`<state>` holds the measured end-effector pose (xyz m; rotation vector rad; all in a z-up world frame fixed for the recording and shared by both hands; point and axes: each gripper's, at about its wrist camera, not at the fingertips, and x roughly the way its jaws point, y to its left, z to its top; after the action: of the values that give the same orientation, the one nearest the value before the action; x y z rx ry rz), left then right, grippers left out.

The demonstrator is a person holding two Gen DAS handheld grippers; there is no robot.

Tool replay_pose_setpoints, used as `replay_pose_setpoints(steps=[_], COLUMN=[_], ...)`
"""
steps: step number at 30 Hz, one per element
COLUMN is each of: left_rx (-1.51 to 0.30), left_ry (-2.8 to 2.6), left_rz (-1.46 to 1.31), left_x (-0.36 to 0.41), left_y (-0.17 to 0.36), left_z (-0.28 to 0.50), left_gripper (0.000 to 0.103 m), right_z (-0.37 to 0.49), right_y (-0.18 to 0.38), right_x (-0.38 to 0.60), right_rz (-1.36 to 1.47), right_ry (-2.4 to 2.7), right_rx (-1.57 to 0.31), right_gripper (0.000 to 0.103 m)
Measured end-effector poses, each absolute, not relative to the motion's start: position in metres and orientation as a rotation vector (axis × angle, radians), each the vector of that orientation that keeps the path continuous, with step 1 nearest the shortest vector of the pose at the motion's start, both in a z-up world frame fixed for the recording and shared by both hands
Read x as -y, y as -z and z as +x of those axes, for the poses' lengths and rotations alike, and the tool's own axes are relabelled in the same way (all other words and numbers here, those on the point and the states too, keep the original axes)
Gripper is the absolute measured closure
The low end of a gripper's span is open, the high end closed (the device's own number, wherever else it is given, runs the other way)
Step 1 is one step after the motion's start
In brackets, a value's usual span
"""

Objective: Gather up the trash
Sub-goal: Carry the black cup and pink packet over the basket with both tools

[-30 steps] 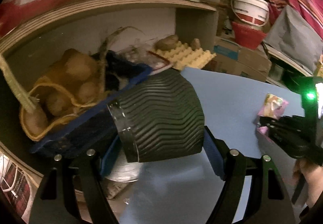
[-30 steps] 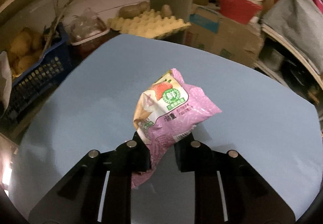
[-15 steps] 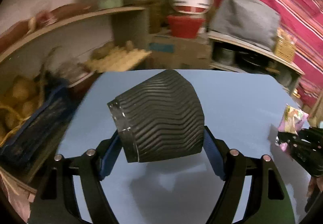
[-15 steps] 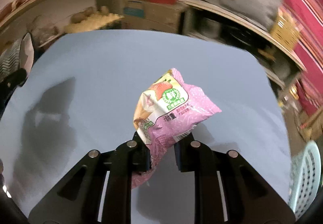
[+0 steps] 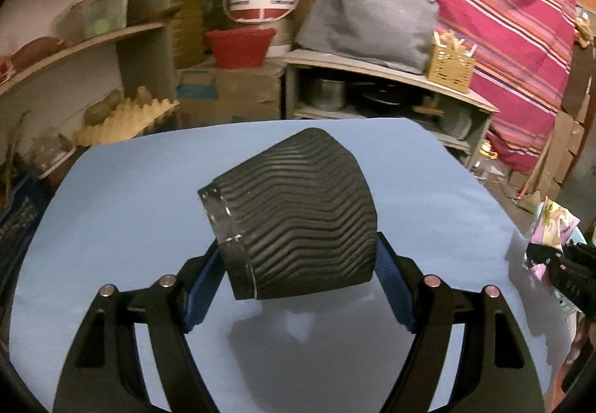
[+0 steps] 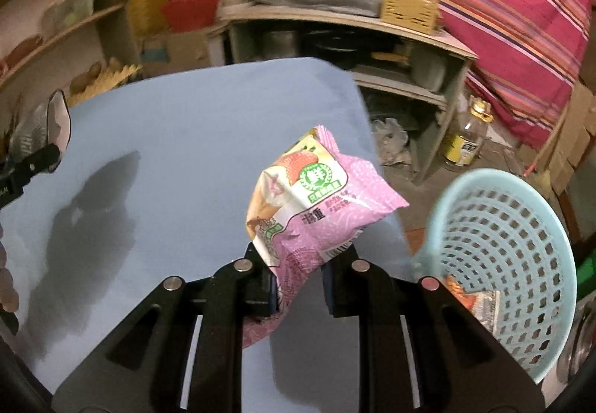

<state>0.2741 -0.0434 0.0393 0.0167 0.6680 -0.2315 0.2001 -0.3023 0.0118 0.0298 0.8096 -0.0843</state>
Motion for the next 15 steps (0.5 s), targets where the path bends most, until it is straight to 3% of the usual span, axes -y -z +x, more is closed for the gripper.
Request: replay_pose_setpoints(steps=[15], left_rx=[-0.499], left_ry=[0.273], left_rz=[0.098], left_x=[0.136], left_y=[-0.079], left_z=[0.200], left_gripper=[0.027], right_z=[0.173], right_y=[-0.057], right_x=[0.358], right_rz=[0.074], right_ry=[0.059], right_rx=[-0.660], right_gripper=[0.084])
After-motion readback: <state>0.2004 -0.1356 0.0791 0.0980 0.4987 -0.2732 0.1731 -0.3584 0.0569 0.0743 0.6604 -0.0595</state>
